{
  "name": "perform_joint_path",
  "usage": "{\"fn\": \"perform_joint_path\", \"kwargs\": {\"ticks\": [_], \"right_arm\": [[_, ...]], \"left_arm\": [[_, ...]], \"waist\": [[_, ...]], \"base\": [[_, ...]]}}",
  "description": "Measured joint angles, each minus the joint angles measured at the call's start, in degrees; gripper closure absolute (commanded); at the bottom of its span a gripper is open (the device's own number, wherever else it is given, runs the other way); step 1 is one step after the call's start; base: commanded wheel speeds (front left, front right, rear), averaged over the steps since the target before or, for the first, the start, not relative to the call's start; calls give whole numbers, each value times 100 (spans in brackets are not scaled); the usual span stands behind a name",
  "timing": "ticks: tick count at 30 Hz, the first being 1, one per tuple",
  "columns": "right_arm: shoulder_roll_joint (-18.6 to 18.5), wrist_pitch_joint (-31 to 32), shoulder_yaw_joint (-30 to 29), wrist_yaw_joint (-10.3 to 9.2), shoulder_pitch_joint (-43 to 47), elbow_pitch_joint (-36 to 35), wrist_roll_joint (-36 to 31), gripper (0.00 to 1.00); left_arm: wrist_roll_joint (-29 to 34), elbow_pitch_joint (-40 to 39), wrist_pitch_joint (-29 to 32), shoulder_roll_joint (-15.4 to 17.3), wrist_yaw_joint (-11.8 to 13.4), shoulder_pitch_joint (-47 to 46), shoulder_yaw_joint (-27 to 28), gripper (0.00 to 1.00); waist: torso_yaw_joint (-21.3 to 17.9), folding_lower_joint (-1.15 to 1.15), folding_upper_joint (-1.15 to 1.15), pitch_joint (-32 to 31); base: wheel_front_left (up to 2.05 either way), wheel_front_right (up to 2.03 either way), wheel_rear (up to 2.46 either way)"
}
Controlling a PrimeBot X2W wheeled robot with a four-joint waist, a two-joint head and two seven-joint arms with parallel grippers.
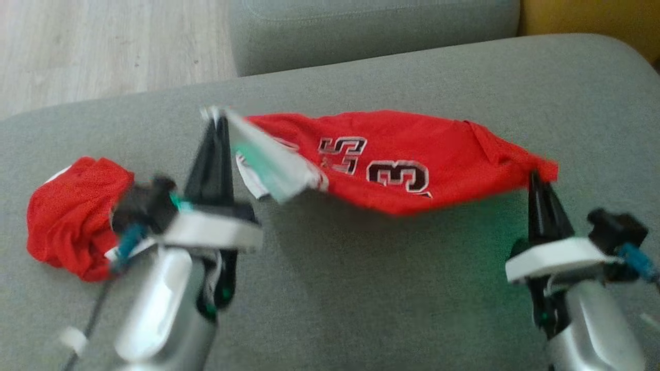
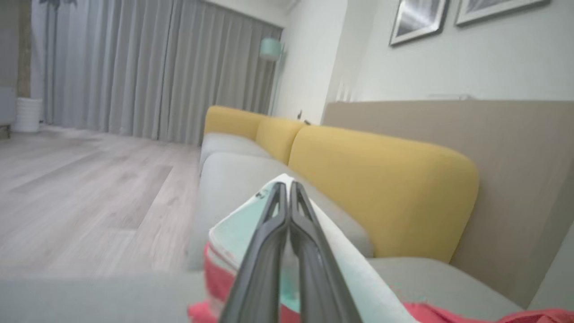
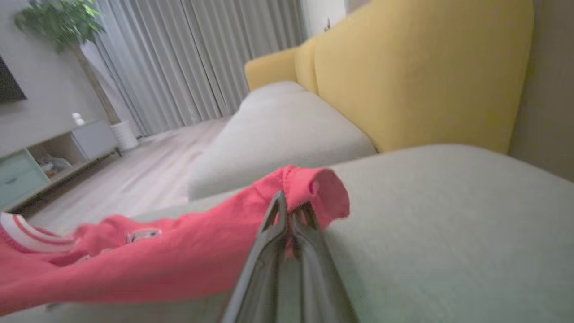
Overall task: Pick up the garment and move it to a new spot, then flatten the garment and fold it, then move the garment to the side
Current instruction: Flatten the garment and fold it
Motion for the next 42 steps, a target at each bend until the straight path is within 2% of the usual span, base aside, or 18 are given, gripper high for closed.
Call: {"fn": "perform_joint_path", "kwargs": {"ticks": [3, 7, 13, 17, 23, 28, 30, 33, 38, 39, 41, 42], "right_arm": [[-88, 257, 138, 0, -147, -620, 203, 100], [-476, 606, 216, 0, -740, -1288, 457, 100], [-869, 1023, 210, 0, -1567, -2091, 749, 100], [-1082, 1357, 159, 0, -1625, -2654, 757, 100], [-1124, 1893, -88, 0, -1401, -3607, 839, 100], [-1148, 2124, -238, 0, -1287, -3902, 728, 100], [-1162, 2179, -246, 0, -1400, -3849, 719, 100], [-1223, 2246, -172, 0, -1888, -3394, 813, 100], [-1395, 2097, 254, 0, -3523, -1750, 972, 100], [-1395, 2097, 254, 0, -3523, -1750, 972, 100], [-1427, 1885, 401, 0, -4289, -1051, 937, 100], [-1459, 1588, 595, 0, -5010, -468, 839, 100]], "left_arm": [[-164, -346, 215, 2, -30, -561, 130, 100], [-342, -563, 447, -1, -24, -1434, 386, 100], [-476, -855, 468, -30, 40, -2386, 723, 100], [-614, -1346, 571, -31, 191, -2524, 928, 100], [-860, -2224, 1082, -11, 385, -2508, 1040, 100], [-779, -2340, 1380, 192, 382, -2531, 972, 100], [-789, -2030, 1461, 208, 374, -2637, 970, 100], [-693, -1299, 1468, 343, 222, -3158, 933, 100], [-463, 353, 1150, 490, 71, -4725, 1006, 100], [-463, 353, 1150, 490, 71, -4725, 1006, 100], [-298, 959, 953, 530, 41, -5367, 1031, 100], [-223, 1445, 695, 531, 29, -5959, 1070, 100]], "waist": [[19, 0, 0, -87], [9, 0, 0, -207], [-69, 0, 0, -360], [-109, 0, 0, -394], [-98, 0, 0, -185], [-104, 0, 0, 197], [-103, 0, 0, 400], [-105, 1, 0, 754], [-131, 2, 0, 1395], [-131, 2, 0, 1395], [-142, 3, 0, 1637], [-148, 3, 0, 1852]], "base": [[0, 0, 0], [0, 0, 0], [0, 0, 0], [0, 0, 0], [0, 0, 0], [0, 0, 0], [0, 0, 0], [0, 0, 0], [0, 0, 0], [0, 0, 0], [0, 0, 0], [0, 0, 0]]}}
